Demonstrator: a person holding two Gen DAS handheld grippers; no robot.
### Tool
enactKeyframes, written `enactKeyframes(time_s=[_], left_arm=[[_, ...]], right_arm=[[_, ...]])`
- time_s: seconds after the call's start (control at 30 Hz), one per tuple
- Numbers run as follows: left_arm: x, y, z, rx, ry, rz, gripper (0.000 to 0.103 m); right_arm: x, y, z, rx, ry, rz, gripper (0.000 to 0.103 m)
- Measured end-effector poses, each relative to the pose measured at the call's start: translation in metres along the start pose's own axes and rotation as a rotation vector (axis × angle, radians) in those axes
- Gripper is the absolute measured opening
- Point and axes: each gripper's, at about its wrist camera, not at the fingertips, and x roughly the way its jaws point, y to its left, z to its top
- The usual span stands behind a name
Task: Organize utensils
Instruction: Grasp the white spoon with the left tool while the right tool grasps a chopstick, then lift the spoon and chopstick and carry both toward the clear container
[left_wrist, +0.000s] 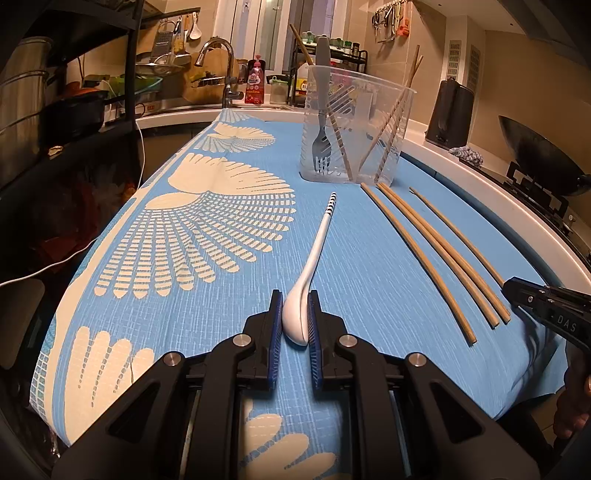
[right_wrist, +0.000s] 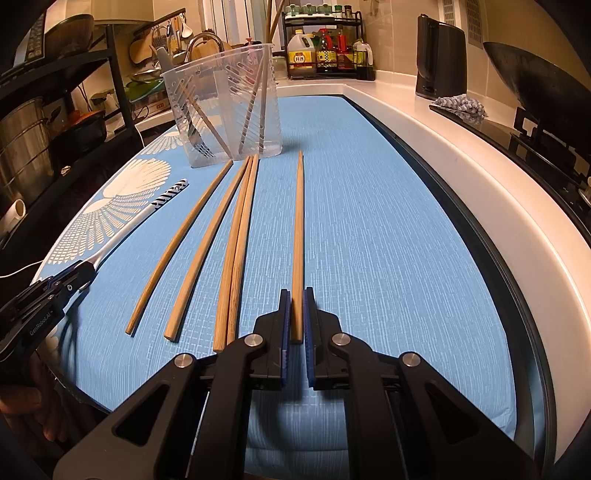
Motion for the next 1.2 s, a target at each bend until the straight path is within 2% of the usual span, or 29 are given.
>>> enactKeyframes(time_s=[0.77,1.2], left_arm=[[0.000,-0.005,0.000,0.018,0.005,0.004,0.014],[-0.016,-0.005,0.005,0.021,-0.010,0.005,0.011]], right_arm=[[-0.001,0.000,0.000,0.009,0.005,0.006,0.007],[-0.029,-0.001,0.005,0.008,-0.057,0.000,0.007]])
